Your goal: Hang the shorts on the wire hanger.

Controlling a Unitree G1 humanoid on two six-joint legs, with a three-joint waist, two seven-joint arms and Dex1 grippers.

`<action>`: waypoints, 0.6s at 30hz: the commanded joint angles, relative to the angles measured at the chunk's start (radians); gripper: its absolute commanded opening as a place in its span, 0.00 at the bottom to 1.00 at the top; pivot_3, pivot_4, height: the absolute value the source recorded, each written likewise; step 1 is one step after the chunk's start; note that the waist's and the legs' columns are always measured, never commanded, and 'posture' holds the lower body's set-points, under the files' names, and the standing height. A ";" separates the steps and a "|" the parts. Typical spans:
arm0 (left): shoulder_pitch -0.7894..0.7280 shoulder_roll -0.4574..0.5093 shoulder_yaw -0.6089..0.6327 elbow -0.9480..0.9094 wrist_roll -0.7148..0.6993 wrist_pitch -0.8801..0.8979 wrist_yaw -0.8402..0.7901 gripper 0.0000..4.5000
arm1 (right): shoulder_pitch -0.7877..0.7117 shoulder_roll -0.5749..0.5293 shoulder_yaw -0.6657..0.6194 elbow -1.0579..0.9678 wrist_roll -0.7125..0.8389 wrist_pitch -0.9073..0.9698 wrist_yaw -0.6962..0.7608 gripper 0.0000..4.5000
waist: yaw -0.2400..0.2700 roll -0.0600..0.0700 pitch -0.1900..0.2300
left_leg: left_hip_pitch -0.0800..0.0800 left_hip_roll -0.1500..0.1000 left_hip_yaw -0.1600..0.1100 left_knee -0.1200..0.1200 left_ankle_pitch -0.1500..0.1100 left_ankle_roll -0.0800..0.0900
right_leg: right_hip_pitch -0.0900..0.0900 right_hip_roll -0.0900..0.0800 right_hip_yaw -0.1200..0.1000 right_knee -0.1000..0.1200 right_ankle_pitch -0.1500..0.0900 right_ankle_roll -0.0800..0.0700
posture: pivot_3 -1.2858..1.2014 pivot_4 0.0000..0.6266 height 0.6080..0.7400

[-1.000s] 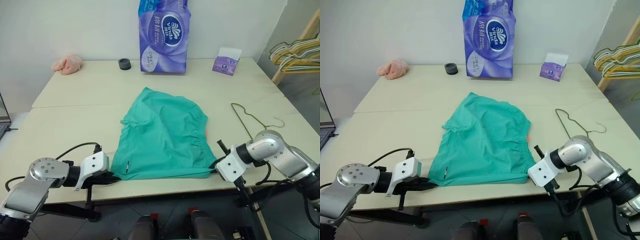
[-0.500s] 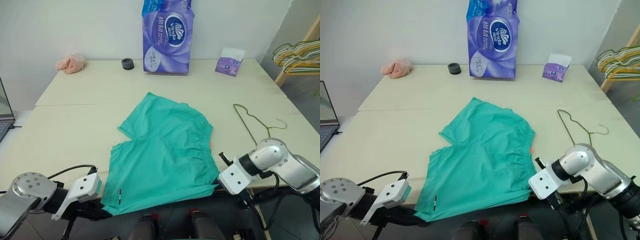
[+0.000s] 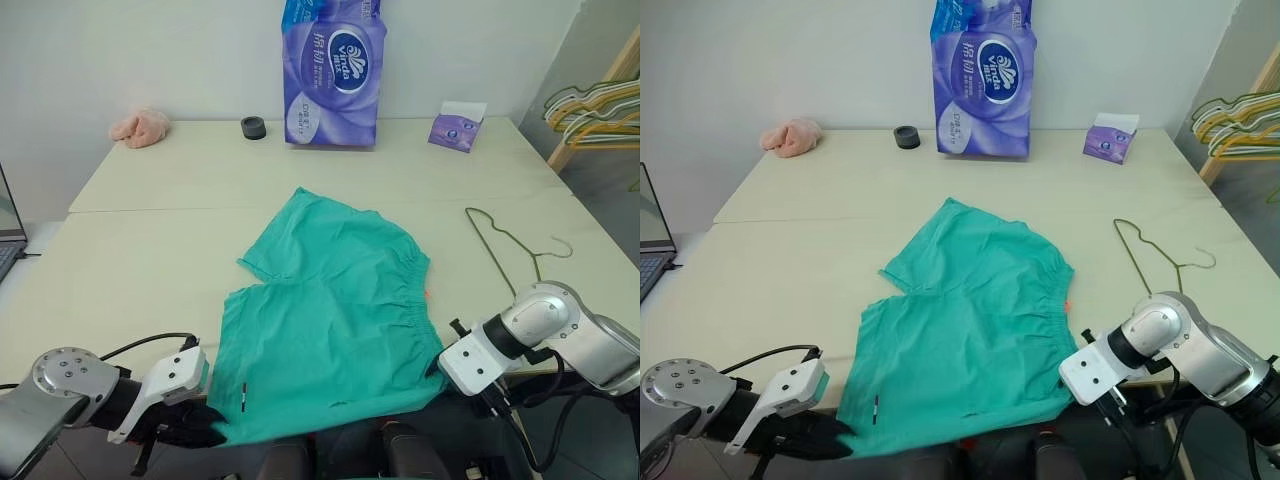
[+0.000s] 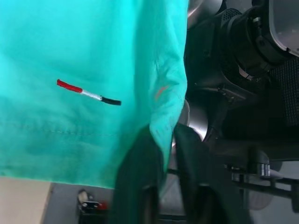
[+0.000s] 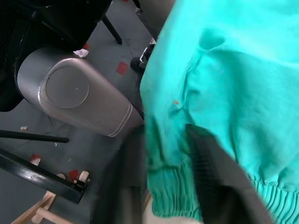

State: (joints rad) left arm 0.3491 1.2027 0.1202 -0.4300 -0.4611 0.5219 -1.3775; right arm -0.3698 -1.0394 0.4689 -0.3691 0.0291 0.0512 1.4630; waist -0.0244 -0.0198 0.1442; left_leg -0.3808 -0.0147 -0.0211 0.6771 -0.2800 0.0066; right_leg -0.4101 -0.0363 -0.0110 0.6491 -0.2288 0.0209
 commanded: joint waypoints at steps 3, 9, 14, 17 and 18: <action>0.004 -0.014 0.042 -0.065 -0.065 0.025 -0.014 0.62 | 0.028 -0.022 -0.095 -0.090 0.180 0.084 0.056 0.77 | 0.001 0.000 0.000 | 0.000 0.000 0.000 0.000 0.000 0.000 | 0.000 0.000 0.000 0.000 0.000 0.000 | 0.49 0.14 1.00; -0.137 -0.134 0.064 -0.081 -0.195 0.102 0.093 0.82 | -0.008 0.102 -0.237 -0.106 0.426 0.342 -0.113 0.99 | 0.001 -0.001 -0.001 | 0.001 0.001 -0.002 0.000 0.000 0.000 | 0.002 0.000 0.000 0.000 0.000 0.000 | 0.49 0.14 1.00; -0.340 -0.326 0.069 -0.035 -0.273 0.153 0.289 0.82 | -0.036 0.281 -0.424 0.057 0.412 0.432 -0.437 0.99 | 0.007 -0.002 -0.001 | 0.000 0.001 -0.002 0.001 0.000 0.000 | 0.003 0.000 0.000 0.000 0.004 -0.005 | 0.49 0.14 1.00; -0.432 -0.402 0.031 -0.028 -0.240 0.135 0.362 0.82 | -0.014 0.343 -0.535 0.201 0.293 0.395 -0.684 0.99 | 0.013 -0.004 -0.002 | 0.000 0.000 -0.002 0.002 0.000 -0.001 | 0.003 0.000 0.002 0.000 0.005 -0.006 | 0.48 0.15 1.00; -0.467 -0.418 0.008 -0.017 -0.218 0.126 0.377 0.82 | -0.001 0.353 -0.570 0.240 0.270 0.418 -0.754 0.99 | 0.016 -0.004 -0.002 | 0.000 -0.001 -0.002 0.002 0.000 -0.001 | 0.003 -0.001 0.002 0.000 0.005 -0.006 | 0.48 0.15 1.00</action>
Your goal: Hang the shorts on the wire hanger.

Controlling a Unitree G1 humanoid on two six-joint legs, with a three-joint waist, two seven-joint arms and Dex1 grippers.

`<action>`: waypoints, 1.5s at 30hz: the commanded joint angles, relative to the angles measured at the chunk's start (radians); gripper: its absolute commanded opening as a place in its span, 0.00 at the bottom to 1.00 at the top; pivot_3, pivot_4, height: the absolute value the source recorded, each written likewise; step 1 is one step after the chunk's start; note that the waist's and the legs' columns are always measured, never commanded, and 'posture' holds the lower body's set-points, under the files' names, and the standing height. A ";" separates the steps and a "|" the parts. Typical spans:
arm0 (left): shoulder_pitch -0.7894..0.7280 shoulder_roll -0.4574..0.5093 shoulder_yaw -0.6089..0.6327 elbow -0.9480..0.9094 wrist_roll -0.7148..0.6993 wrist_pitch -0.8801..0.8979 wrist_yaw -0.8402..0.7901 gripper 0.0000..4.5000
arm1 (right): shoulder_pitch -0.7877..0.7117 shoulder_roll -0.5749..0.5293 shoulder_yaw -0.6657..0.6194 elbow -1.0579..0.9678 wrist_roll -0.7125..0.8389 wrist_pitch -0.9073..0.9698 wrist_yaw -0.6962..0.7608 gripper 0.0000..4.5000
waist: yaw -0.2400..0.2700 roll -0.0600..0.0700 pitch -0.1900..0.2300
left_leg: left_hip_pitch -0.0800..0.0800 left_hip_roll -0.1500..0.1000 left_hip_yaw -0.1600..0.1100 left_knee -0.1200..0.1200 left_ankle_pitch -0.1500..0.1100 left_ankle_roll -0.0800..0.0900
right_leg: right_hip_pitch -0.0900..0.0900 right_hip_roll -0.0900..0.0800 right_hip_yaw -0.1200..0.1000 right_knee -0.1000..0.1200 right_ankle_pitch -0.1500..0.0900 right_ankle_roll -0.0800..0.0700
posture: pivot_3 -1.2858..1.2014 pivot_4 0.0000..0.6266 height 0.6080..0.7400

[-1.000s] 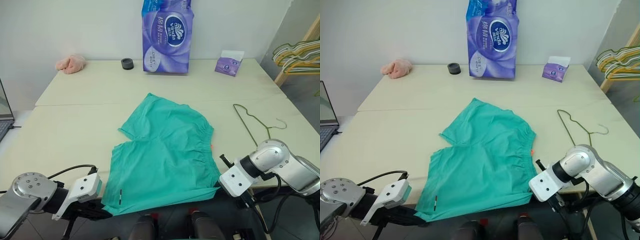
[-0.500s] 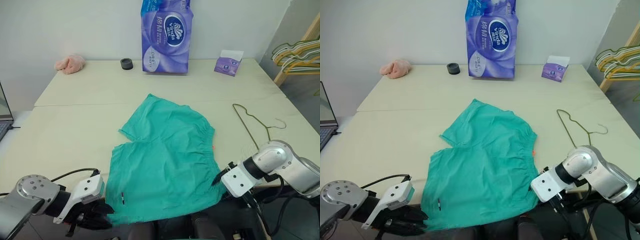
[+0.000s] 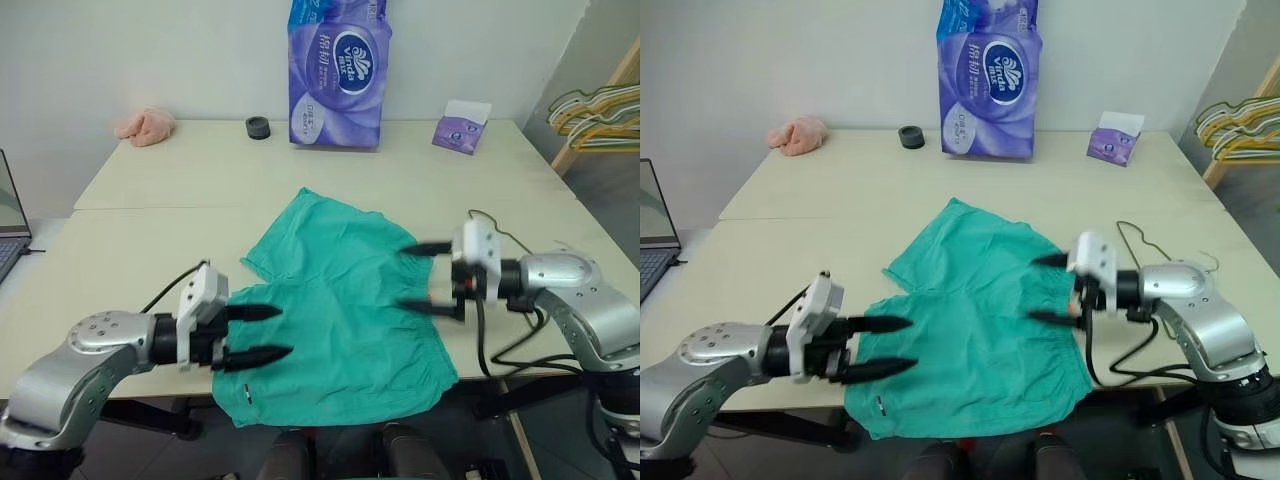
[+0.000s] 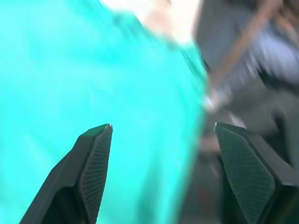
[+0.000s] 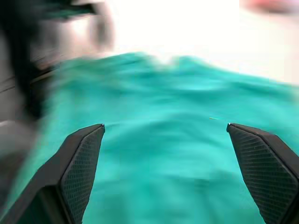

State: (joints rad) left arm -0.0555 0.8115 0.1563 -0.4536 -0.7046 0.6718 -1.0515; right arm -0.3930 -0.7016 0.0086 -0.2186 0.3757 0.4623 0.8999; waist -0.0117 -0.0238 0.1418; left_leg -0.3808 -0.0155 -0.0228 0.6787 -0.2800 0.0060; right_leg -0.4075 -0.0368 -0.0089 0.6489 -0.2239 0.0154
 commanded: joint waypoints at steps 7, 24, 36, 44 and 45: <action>-0.305 -0.100 -0.153 0.114 0.069 0.000 0.063 0.82 | 0.064 0.072 -0.270 0.265 -0.133 0.139 -0.478 0.99 | -0.010 0.002 -0.001 | 0.000 -0.002 0.001 0.000 0.000 0.000 | 0.000 0.002 0.002 0.001 0.000 0.000 | 0.46 0.15 1.00; -0.528 -0.102 -0.283 0.237 0.184 -0.090 -0.067 0.83 | -0.298 0.028 -0.138 1.068 -0.254 0.165 -0.361 0.71 | -0.079 0.002 -0.008 | 0.001 0.001 0.001 -0.001 0.000 0.001 | 0.001 0.008 0.003 -0.001 0.000 0.001 | 0.46 0.15 1.00; -0.524 -0.086 -0.226 0.265 0.217 -0.078 -0.025 0.83 | -0.370 0.103 -0.231 1.157 -0.210 0.185 -0.463 0.01 | -0.076 -0.013 -0.025 | 0.001 0.004 0.000 -0.002 -0.001 0.000 | 0.002 0.010 0.002 -0.002 0.000 0.000 | 0.47 0.14 1.00; -0.571 -0.073 -0.162 0.530 0.330 -0.184 0.065 1.00 | -0.271 0.124 -0.147 0.646 -0.224 0.122 -0.380 0.00 | -0.082 -0.005 -0.021 | 0.000 0.007 0.002 -0.002 -0.002 -0.001 | -0.002 0.013 0.005 0.000 0.000 0.000 | 0.46 0.13 1.00; -0.590 -0.073 -0.147 0.569 0.330 -0.188 0.072 1.00 | -0.257 0.116 -0.125 0.577 -0.238 0.089 -0.366 0.00 | -0.080 -0.003 -0.020 | -0.002 0.007 0.003 -0.002 -0.002 -0.001 | -0.004 0.013 0.005 0.001 0.000 0.000 | 0.46 0.13 1.00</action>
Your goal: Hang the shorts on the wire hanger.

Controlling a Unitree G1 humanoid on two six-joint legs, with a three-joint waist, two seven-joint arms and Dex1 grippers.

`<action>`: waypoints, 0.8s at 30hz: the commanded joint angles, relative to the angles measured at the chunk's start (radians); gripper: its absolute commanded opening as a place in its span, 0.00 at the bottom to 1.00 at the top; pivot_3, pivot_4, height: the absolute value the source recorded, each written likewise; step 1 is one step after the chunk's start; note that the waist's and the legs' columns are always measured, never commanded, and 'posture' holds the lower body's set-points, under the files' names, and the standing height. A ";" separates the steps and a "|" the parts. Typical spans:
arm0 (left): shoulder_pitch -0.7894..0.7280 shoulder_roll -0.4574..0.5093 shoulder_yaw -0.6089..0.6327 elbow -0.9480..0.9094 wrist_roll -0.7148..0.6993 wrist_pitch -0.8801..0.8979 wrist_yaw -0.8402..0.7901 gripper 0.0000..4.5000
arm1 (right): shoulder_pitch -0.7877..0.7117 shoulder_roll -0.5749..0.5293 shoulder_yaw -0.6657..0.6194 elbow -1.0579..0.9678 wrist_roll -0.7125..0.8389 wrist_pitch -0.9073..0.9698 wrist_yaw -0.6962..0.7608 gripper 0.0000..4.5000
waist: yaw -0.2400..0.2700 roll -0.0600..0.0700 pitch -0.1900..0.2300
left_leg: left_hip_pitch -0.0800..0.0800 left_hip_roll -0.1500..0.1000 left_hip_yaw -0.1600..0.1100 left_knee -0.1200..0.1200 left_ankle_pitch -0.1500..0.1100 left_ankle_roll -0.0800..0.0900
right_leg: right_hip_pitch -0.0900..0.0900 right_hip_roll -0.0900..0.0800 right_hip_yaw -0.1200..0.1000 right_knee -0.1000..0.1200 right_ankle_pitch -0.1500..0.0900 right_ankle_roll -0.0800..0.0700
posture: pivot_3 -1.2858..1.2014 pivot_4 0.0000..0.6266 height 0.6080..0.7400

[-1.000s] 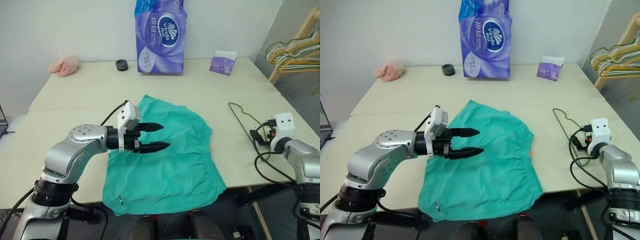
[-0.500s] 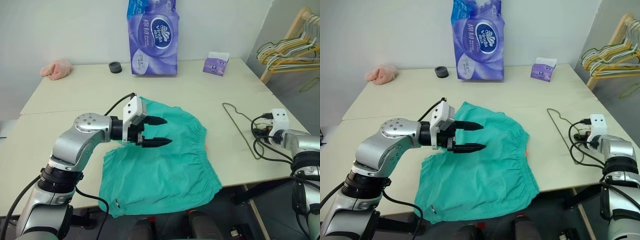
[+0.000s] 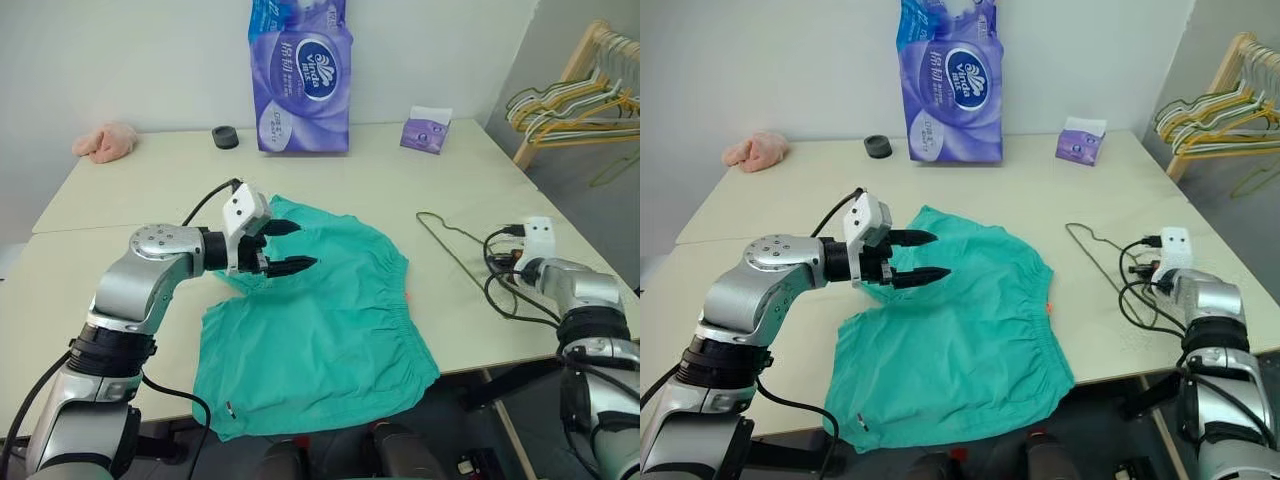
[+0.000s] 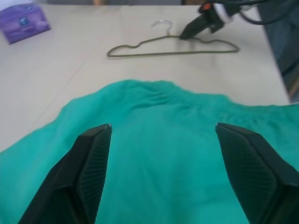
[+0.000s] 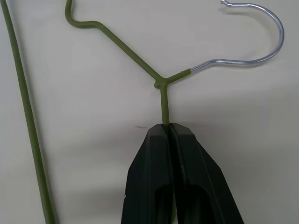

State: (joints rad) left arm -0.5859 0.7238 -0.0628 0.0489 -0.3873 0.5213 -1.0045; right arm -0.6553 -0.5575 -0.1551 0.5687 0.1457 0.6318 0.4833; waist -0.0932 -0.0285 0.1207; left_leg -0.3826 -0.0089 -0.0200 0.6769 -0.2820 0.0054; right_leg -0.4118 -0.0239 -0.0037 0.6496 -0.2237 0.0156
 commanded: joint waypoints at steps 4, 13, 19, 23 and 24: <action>-0.121 0.015 0.110 0.208 0.012 -0.029 0.026 1.00 | 0.032 -0.043 0.102 -0.397 -0.028 -0.191 0.109 0.00 | 0.005 0.002 0.001 | -0.002 0.000 0.002 0.000 0.000 0.000 | -0.003 -0.001 0.001 0.002 0.000 0.000 | 0.46 0.13 1.00; -0.152 0.036 0.110 0.239 -0.057 0.083 -0.122 1.00 | 0.029 -0.084 0.260 -0.594 -0.118 -0.413 0.233 0.00 | 0.005 0.003 0.001 | -0.003 -0.001 -0.003 0.001 0.000 0.000 | -0.002 -0.002 -0.005 0.001 0.000 0.000 | 0.46 0.13 1.00; -0.116 0.059 0.072 0.172 -0.076 0.166 -0.218 1.00 | -0.002 -0.095 0.338 -0.625 -0.195 -0.581 0.287 0.00 | 0.003 0.003 0.001 | -0.003 -0.001 -0.004 0.001 0.000 0.000 | -0.002 -0.002 -0.005 0.002 0.000 0.000 | 0.46 0.13 1.00; -0.081 0.068 0.034 0.129 -0.070 0.187 -0.265 1.00 | -0.031 -0.080 0.370 -0.622 -0.228 -0.650 0.304 0.00 | -0.001 0.003 0.001 | -0.003 -0.001 -0.004 0.001 0.000 0.000 | -0.002 -0.002 -0.005 0.002 0.000 0.000 | 0.46 0.14 1.00; -0.071 0.071 0.025 0.119 -0.067 0.186 -0.274 1.00 | -0.038 -0.076 0.374 -0.620 -0.232 -0.664 0.306 0.00 | -0.001 0.003 0.001 | -0.003 -0.001 -0.005 0.001 0.000 0.000 | -0.002 -0.002 -0.006 0.002 0.000 0.000 | 0.46 0.14 1.00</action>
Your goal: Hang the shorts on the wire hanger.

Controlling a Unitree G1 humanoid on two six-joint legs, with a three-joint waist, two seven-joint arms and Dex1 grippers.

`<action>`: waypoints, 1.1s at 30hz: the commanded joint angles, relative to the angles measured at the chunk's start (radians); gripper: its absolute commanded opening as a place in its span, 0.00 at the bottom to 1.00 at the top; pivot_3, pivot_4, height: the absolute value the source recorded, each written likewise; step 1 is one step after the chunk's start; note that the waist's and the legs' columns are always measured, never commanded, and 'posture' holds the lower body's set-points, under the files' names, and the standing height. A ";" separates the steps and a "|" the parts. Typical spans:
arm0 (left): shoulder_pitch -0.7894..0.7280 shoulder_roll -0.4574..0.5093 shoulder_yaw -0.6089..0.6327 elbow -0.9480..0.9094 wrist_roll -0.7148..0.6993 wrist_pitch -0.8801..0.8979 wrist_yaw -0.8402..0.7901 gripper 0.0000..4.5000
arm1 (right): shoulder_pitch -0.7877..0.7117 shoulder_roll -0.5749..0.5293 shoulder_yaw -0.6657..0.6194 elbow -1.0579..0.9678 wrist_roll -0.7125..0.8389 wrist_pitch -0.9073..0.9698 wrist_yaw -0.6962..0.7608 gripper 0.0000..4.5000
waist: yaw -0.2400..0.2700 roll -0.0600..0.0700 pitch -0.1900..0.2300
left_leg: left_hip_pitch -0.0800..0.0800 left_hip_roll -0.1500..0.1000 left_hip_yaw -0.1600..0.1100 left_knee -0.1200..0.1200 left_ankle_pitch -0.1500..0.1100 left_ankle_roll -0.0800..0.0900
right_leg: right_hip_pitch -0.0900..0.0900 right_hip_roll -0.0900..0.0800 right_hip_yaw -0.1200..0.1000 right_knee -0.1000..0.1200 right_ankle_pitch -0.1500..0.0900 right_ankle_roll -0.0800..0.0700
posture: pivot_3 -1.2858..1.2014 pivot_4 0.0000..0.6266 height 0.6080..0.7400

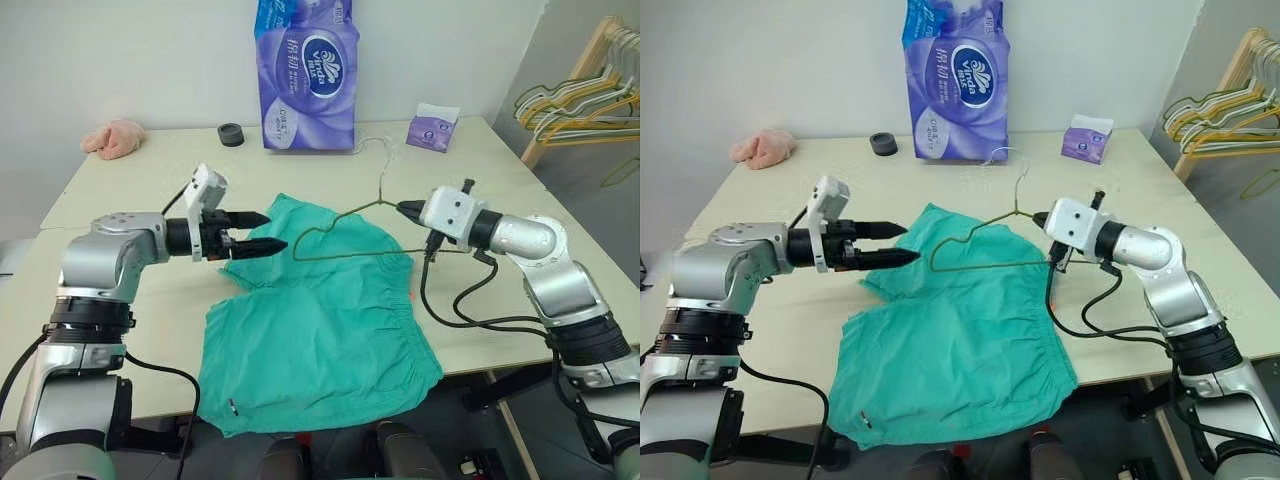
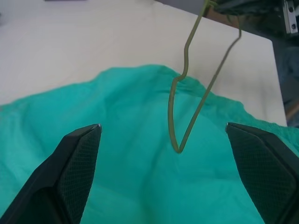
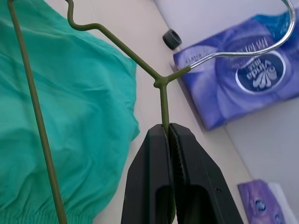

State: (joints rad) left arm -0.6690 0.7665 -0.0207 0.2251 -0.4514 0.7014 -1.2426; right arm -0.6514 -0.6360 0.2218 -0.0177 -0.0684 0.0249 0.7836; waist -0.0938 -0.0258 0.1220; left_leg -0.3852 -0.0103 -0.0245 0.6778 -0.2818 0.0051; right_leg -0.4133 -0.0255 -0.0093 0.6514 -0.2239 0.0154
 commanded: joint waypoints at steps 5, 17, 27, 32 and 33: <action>0.048 0.031 -0.053 -0.071 0.041 -0.052 -0.039 1.00 | -0.067 0.025 0.006 -0.049 -0.021 -0.098 0.024 0.00 | -0.001 0.000 0.000 | 0.000 0.000 -0.001 0.000 0.000 0.000 | 0.000 0.000 0.000 0.000 0.000 0.000 | 0.46 0.14 1.00; 0.075 0.023 -0.066 -0.092 0.047 -0.083 -0.062 0.53 | -0.054 0.066 0.018 -0.109 -0.015 -0.082 0.056 0.00 | 0.006 0.000 0.000 | 0.001 0.001 0.002 0.000 0.000 0.000 | -0.001 0.000 0.003 0.001 0.000 -0.001 | 0.46 0.14 1.00; 0.111 0.040 -0.066 -0.140 0.035 -0.046 -0.090 0.01 | -0.052 0.079 0.023 -0.126 -0.002 -0.079 0.080 0.00 | 0.006 0.000 0.000 | 0.001 0.001 0.003 0.000 0.000 0.000 | -0.001 0.000 0.003 0.001 0.000 -0.001 | 0.46 0.14 1.00; 0.120 0.046 -0.053 -0.144 0.038 -0.043 -0.074 0.00 | 0.004 0.055 0.030 -0.172 0.035 -0.058 0.141 0.05 | 0.007 0.000 0.000 | 0.001 0.001 0.003 0.000 0.000 0.000 | -0.001 0.000 0.003 0.001 0.000 -0.001 | 0.46 0.14 1.00; 0.121 0.048 -0.047 -0.141 0.041 -0.046 -0.067 0.00 | 0.010 0.053 0.028 -0.176 0.036 -0.057 0.140 0.11 | 0.007 0.000 0.000 | 0.001 0.001 0.002 0.000 0.000 0.000 | -0.001 0.000 0.003 0.001 0.000 -0.001 | 0.46 0.14 1.00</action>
State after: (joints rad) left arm -0.5355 0.7988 -0.0986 0.1102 -0.4041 0.6619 -1.3247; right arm -0.6442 -0.5808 0.2543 -0.1408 -0.0591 -0.0266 0.9038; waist -0.0866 -0.0256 0.1221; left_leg -0.3844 -0.0095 -0.0221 0.6779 -0.2820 0.0052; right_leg -0.4146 -0.0255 -0.0067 0.6529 -0.2243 0.0146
